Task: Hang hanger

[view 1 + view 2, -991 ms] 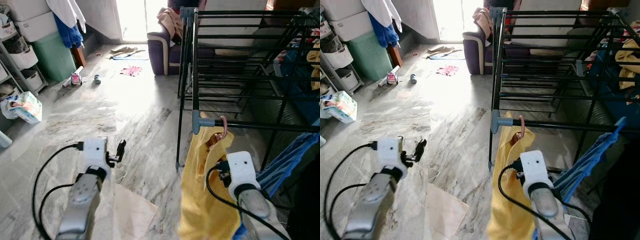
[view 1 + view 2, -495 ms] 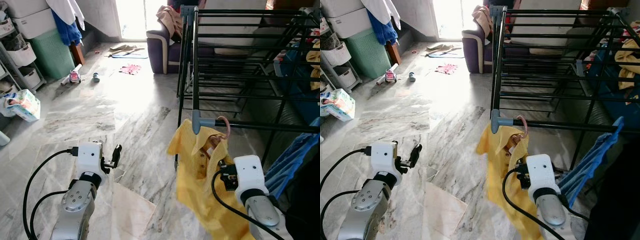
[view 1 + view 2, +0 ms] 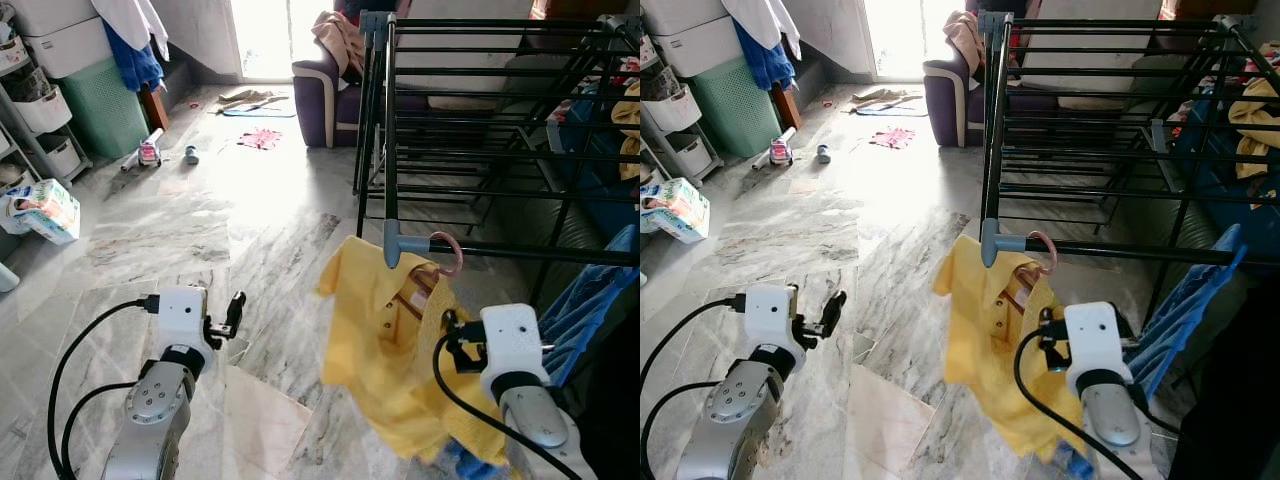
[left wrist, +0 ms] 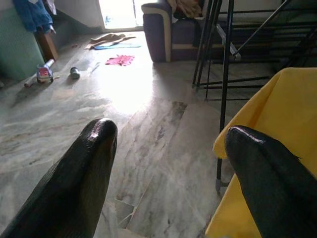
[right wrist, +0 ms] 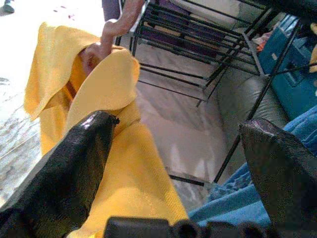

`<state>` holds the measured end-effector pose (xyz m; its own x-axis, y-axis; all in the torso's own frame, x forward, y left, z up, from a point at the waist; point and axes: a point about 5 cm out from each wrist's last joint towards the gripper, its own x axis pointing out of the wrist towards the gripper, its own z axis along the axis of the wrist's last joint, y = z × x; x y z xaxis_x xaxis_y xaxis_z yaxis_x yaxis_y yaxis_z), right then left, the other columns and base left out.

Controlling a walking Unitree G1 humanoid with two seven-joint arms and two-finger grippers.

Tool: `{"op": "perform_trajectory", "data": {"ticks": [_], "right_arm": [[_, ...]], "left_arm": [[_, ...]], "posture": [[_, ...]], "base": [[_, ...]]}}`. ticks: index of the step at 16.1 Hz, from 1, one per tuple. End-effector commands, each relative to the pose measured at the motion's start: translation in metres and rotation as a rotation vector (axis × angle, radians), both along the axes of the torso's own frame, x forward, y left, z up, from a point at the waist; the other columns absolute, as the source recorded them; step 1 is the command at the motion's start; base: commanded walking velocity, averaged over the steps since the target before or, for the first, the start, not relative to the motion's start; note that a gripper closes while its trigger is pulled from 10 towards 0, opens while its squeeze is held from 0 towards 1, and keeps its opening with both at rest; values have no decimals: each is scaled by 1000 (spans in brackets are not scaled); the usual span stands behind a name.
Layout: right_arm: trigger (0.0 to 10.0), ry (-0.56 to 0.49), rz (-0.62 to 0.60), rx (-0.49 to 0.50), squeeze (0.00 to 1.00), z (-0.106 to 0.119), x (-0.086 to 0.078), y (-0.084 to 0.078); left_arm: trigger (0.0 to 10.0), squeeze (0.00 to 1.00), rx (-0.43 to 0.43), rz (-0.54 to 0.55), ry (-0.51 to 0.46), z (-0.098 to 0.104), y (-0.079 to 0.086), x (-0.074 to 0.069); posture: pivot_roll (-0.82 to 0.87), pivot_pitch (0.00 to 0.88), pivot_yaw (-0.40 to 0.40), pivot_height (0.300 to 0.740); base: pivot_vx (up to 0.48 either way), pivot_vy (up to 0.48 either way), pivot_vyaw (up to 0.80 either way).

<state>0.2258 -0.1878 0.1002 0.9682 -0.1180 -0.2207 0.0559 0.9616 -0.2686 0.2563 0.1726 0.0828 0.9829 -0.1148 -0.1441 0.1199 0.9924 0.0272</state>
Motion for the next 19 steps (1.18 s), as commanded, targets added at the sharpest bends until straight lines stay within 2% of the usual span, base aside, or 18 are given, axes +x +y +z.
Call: {"op": "perform_trajectory", "data": {"ticks": [1,4,5,8,9,10,11,19], "right_arm": [[10000,-38,-2,-7,1000,8,2,0],[10000,-38,-1,-6,1000,8,2,1],[10000,-41,2,-3,941,8,3,2],[10000,-45,4,10,859,8,5,2],[10000,-44,0,27,698,8,6,3],[10000,-44,0,28,698,8,6,3],[10000,-42,4,31,506,7,7,4],[10000,-43,10,49,439,7,9,7]], "left_arm": [[10000,0,8,0,2,0,2,1],[10000,0,8,-4,1,0,1,2],[10000,0,7,-4,1,1,1,3],[10000,0,7,-3,1,1,0,3],[10000,0,6,-2,0,1,0,4],[10000,0,6,-2,0,1,0,4],[10000,0,7,-1,0,1,0,5],[10000,0,6,-1,-1,1,-1,6]], "posture": [[-44,0,40,740],[-45,0,39,740],[-45,0,40,740],[-45,0,41,740],[-43,0,41,740],[-43,0,41,740],[-43,0,42,740],[-43,0,44,740]], "base": [[0,0,0],[-178,0,0],[-270,0,0],[-287,0,0],[-322,0,0],[-322,0,0],[-319,0,0],[-320,0,0]]}}
